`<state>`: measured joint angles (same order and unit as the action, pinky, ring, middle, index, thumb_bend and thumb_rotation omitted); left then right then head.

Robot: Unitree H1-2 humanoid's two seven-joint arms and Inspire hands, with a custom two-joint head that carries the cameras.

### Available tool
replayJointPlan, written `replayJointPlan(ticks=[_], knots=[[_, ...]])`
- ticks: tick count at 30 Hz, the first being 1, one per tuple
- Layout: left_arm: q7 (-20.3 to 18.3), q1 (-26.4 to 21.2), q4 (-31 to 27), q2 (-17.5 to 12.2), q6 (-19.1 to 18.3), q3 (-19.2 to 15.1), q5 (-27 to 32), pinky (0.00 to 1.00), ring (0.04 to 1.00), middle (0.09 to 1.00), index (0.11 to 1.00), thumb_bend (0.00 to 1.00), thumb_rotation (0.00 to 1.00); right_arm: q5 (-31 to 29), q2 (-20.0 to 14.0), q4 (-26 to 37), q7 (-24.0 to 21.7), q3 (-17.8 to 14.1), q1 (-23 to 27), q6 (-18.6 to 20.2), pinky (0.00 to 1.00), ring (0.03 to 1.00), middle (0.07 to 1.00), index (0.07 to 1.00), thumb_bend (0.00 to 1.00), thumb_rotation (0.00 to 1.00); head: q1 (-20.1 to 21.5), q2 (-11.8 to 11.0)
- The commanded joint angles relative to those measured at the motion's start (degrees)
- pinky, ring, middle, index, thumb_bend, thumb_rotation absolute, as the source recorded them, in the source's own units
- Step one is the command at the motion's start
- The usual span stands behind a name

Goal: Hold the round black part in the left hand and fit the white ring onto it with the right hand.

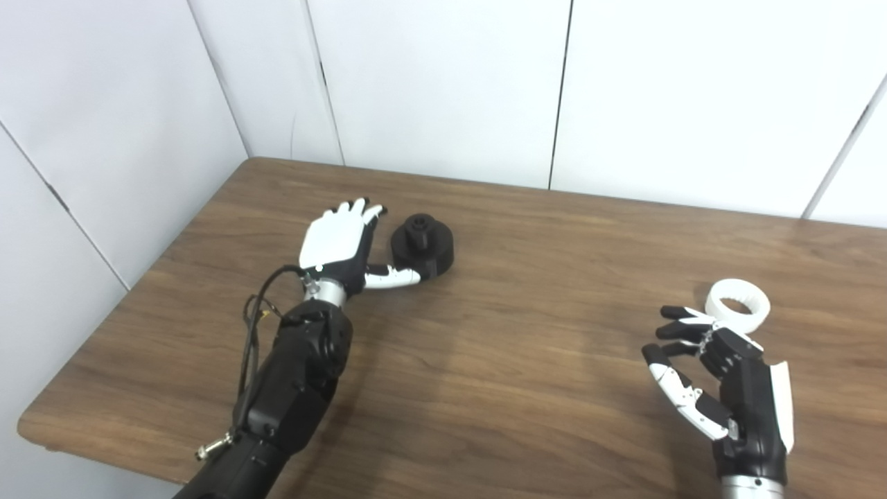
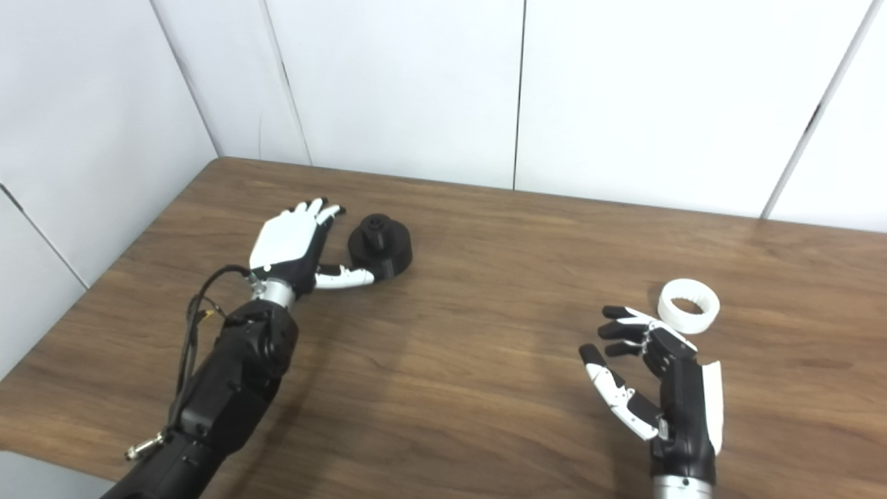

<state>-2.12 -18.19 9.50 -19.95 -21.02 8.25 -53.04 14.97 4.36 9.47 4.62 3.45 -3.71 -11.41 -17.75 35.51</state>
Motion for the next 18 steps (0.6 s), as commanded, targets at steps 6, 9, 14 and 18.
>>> replayJointPlan(ticks=[6,9,14,18], knots=[[1.2,-3.4,1.5,-2.2,0.7,1.2,0.8,0.97,1.000,1.000,0.895,1.00,0.68,0.4,-1.2,2.5,-0.3,0.1,-1.8,0.0,0.50,0.591,0.683,0.499,0.50,0.17,0.1,0.3],[0.8,-3.6,1.9,-2.2,0.2,1.8,1.1,0.96,1.000,1.000,0.896,1.00,0.68,0.7,-1.2,2.5,-0.1,0.2,-1.8,0.1,0.50,0.590,0.681,0.499,0.50,0.17,0.1,0.3],[2.0,-3.9,3.2,-2.2,0.7,2.4,1.7,0.94,1.000,1.000,0.892,1.00,0.68,1.3,-1.2,2.2,0.1,0.2,-1.6,-0.1,0.50,0.595,0.682,0.499,0.50,0.17,0.3,0.4],[2.4,-4.1,3.9,-2.1,0.9,2.7,2.3,0.95,1.000,1.000,0.889,1.00,0.67,1.2,-1.0,2.2,0.2,0.2,-1.6,0.1,0.49,0.587,0.680,0.499,0.50,0.17,0.4,0.4]])
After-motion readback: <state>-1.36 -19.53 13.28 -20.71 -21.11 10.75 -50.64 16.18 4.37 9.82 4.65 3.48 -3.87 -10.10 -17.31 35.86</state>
